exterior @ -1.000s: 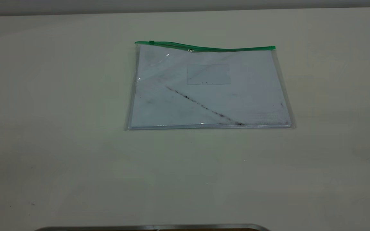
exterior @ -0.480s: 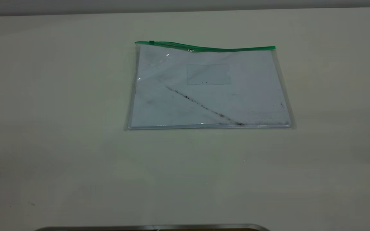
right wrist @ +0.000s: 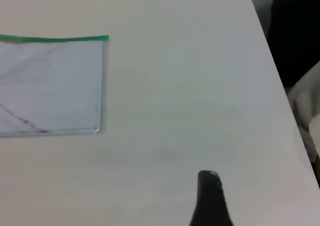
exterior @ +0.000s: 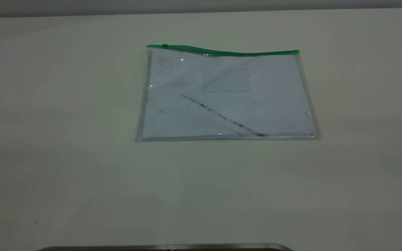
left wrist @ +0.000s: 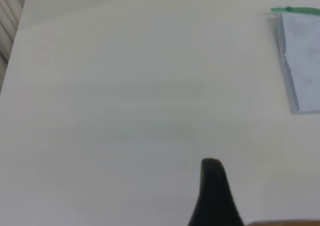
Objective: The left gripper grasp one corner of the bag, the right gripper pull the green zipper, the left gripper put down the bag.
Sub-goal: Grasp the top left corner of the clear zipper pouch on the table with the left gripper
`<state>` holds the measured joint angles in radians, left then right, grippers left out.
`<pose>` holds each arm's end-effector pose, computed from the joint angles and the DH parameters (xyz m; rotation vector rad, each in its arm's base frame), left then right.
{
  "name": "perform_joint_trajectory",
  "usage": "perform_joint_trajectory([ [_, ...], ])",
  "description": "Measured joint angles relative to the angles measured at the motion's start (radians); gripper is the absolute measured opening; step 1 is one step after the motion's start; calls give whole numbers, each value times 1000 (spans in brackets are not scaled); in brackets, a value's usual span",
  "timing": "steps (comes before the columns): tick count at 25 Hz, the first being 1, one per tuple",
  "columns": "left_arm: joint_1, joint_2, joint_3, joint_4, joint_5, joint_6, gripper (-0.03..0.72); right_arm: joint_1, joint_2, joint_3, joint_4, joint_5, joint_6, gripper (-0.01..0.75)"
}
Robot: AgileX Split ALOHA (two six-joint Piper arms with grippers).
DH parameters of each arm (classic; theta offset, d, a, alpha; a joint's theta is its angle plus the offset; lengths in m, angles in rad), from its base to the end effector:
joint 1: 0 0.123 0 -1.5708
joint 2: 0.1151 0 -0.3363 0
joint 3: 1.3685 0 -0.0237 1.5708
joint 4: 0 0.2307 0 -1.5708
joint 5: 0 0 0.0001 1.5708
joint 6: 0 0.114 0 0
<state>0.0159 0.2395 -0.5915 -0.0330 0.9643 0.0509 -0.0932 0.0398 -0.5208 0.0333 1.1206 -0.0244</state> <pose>-0.0180 -0.0034 0.3021 0.0333 2.0952 0.0006 -0.0531 0.0084 0.2591 0.0706 2.1217 -0.0293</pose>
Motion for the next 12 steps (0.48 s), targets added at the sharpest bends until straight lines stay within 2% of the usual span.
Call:
perform_joint_trajectory([
  [2, 0, 126, -41, -9, -47, 0, 590, 0, 66, -28, 0, -17, 3, 578],
  [8, 0, 532, -169, -49, -291, -1, 590, 0, 333, -51, 0, -223, 46, 578],
  [12, 0, 782, -255, -62, -397, -1, 590, 0, 519, -53, 17, -275, 49, 578],
])
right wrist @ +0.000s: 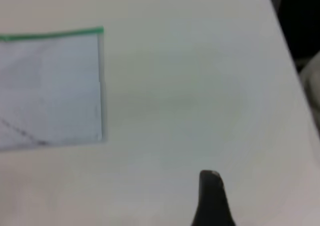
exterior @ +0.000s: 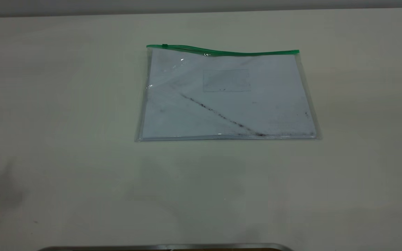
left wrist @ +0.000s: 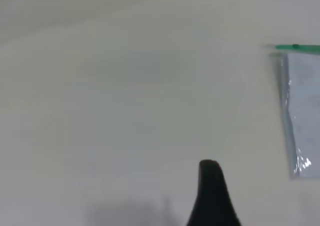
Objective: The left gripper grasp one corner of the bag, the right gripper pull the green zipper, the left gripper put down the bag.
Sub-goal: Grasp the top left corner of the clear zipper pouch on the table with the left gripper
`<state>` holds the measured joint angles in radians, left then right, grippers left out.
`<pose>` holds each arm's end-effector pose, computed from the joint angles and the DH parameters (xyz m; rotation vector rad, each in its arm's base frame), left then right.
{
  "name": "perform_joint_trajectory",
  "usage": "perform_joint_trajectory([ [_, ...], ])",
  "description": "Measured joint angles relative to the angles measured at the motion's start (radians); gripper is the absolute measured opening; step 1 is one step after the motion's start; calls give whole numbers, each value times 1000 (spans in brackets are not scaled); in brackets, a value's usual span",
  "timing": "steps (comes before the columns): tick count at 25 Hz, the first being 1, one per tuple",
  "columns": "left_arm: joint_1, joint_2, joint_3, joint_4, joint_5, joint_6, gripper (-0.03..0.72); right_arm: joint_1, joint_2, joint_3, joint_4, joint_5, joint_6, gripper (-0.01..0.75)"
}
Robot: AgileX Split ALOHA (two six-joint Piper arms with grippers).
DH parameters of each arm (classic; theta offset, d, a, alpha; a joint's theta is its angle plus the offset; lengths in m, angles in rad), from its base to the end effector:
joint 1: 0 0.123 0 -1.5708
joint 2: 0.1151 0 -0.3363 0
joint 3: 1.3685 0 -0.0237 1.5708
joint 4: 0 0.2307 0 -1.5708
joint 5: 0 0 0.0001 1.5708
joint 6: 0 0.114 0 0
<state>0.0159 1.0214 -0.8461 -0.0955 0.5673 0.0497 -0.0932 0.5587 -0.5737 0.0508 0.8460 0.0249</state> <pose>0.1808 -0.0030 0.3621 -0.0239 2.2238 -0.0653 0.0483 -0.0002 0.3028 0.1561 2.3082 0.0264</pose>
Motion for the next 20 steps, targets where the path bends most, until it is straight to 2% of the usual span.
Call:
perform_joint_trajectory([
  [4, 0, 223, -74, -62, -89, 21, 590, 0, 140, -16, 51, -32, 0, 578],
  [8, -11, 430, -155, -161, -137, 112, 590, 0, 248, -57, 55, -112, 0, 578],
  [15, -15, 764, -339, -420, -135, 421, 590, 0, 485, -255, 49, -162, -93, 578],
  [20, -15, 954, -473, -650, -55, 696, 590, 0, 644, -331, 47, -174, -147, 578],
])
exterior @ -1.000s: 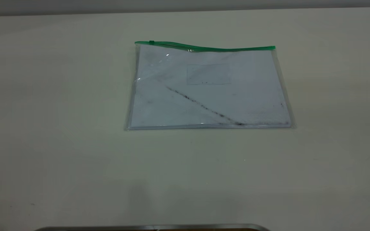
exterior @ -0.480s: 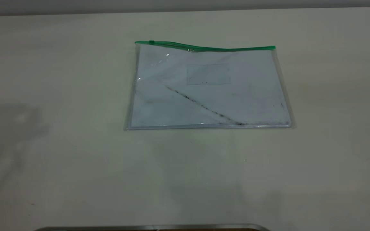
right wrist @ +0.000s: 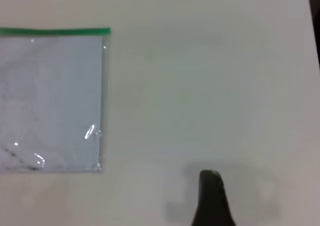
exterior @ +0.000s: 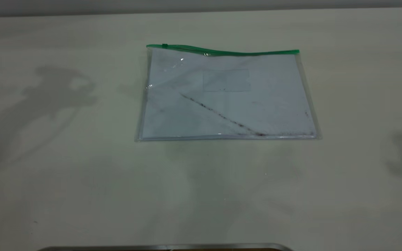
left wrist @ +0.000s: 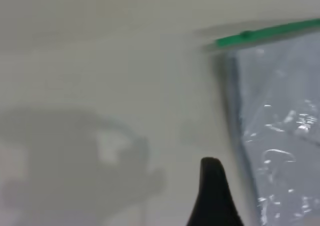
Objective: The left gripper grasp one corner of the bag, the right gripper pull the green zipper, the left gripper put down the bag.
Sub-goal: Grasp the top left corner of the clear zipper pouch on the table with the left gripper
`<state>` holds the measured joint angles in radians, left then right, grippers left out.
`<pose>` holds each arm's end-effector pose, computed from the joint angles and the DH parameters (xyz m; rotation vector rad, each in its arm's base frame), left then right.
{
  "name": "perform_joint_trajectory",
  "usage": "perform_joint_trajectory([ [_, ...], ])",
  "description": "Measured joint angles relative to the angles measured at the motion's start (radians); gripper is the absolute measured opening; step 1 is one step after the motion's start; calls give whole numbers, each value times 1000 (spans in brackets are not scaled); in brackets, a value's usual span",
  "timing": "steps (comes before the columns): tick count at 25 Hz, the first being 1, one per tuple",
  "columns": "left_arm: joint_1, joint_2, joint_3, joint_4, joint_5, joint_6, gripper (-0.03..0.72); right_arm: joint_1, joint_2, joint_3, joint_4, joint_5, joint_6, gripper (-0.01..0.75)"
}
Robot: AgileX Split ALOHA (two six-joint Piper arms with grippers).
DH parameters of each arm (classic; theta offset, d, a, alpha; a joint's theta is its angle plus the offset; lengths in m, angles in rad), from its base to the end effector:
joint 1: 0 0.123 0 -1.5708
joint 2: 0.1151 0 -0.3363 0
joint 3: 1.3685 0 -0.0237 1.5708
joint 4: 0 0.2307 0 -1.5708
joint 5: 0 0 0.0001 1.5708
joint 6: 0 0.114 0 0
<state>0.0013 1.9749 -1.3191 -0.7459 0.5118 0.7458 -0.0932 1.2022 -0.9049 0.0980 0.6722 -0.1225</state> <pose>0.4357 -0.0374 0.2226 0.2171 2.4873 -0.3991 0.2184 -0.0134 0.3359 0.0313 2.4484 0.0133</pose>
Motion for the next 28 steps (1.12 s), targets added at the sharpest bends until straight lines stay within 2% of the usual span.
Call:
perform_joint_trajectory([
  [5, 0, 174, -110, -188, 76, 219, 590, 0, 119, -11, 0, -44, -28, 578],
  [13, 0, 434, -281, -333, 169, 422, 590, 0, 229, -12, 0, -84, -32, 578],
  [19, -7, 557, -372, -346, 183, 453, 590, 0, 232, -15, 1, -85, -32, 578],
  [28, -58, 696, -510, -389, 185, 455, 590, 0, 232, -16, 4, -86, -33, 578],
])
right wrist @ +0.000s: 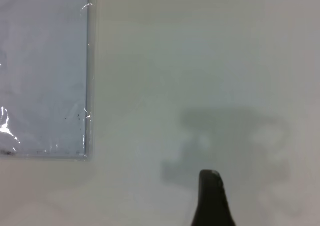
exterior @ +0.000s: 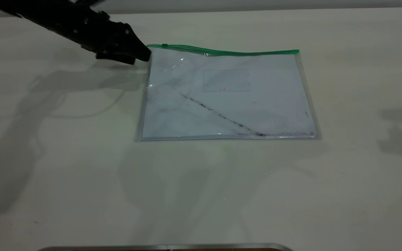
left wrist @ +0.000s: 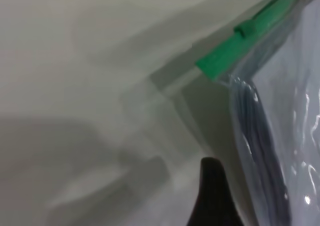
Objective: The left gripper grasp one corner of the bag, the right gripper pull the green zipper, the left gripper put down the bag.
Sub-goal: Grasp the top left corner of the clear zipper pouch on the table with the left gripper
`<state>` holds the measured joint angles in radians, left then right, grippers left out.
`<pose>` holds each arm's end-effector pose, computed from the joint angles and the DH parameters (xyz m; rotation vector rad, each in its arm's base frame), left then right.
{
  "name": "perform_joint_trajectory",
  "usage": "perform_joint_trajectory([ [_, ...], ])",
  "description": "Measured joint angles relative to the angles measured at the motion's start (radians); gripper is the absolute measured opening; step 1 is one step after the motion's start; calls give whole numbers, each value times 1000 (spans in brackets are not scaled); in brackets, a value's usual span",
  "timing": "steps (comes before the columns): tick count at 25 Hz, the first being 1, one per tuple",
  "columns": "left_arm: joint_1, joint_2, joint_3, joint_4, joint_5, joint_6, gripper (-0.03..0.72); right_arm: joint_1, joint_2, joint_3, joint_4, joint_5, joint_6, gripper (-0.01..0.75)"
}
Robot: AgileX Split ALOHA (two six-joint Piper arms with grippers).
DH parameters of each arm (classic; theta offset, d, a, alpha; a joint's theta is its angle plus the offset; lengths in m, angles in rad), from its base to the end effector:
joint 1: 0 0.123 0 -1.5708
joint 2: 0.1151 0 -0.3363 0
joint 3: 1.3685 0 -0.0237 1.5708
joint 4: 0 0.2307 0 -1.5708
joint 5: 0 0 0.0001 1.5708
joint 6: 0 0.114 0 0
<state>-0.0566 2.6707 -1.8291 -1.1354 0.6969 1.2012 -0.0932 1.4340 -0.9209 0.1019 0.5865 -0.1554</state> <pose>0.5374 -0.0970 0.0171 0.4891 2.4893 -0.7737 0.2724 -0.0190 0.2891 0.0084 2.5783 0.0117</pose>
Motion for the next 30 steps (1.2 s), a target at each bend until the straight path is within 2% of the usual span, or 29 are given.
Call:
perform_joint_trajectory([
  [9, -21, 91, -103, -81, 12, 1, 590, 0, 0, 0, 0, 2, 1, 578],
  [22, -27, 95, -112, -136, 16, 21, 590, 0, 0, 0, 0, 2, 1, 578],
  [30, -60, 95, -112, -139, 14, 24, 586, 0, 0, 0, 0, 2, 1, 578],
])
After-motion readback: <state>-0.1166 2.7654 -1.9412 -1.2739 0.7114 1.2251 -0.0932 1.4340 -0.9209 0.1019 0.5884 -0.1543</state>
